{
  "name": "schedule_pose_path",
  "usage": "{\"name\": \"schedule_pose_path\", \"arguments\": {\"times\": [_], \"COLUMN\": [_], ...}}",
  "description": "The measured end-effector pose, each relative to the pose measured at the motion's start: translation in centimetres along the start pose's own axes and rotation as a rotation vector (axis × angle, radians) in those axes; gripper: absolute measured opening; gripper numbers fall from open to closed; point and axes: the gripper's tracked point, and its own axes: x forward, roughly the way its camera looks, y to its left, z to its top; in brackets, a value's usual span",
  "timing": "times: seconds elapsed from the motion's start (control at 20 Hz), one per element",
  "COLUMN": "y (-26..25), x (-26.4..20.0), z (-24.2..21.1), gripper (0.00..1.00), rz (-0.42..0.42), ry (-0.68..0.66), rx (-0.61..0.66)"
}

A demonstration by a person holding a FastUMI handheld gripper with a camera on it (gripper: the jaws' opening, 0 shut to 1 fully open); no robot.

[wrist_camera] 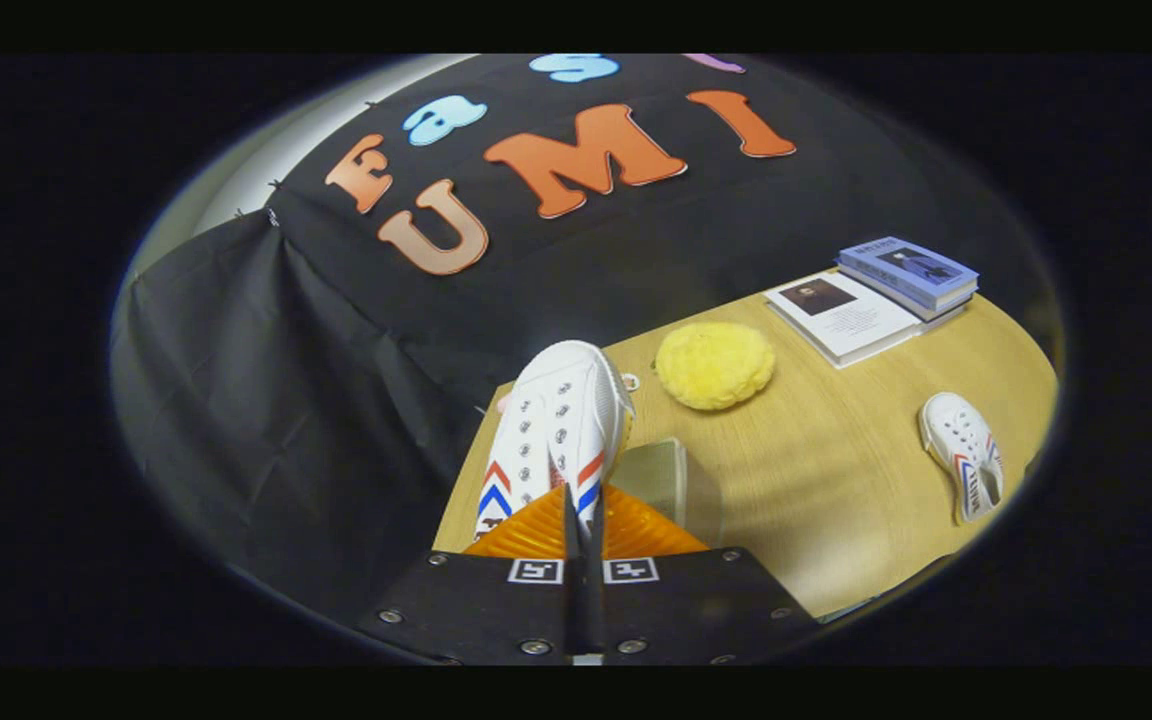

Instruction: Open the storage box then place both shoes into the box .Put the left shoe in first, then the right shoe, with the right side of both shoes facing outward in a uniform manner.

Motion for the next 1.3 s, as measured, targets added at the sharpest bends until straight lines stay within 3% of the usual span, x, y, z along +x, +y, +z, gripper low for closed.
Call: {"name": "schedule_pose_path", "arguments": {"times": [0.4, 0.75, 1.3], "y": [1.9, 2.3, 2.2], "x": [3.2, 2.5, 2.7], "z": [-5.2, -7.0, -10.7], "gripper": [0.0, 0.0, 0.03], "rz": [-0.026, -0.029, -0.032], "ry": [0.084, 0.108, 0.236], "rx": [-0.03, -0.068, 0.002]}}
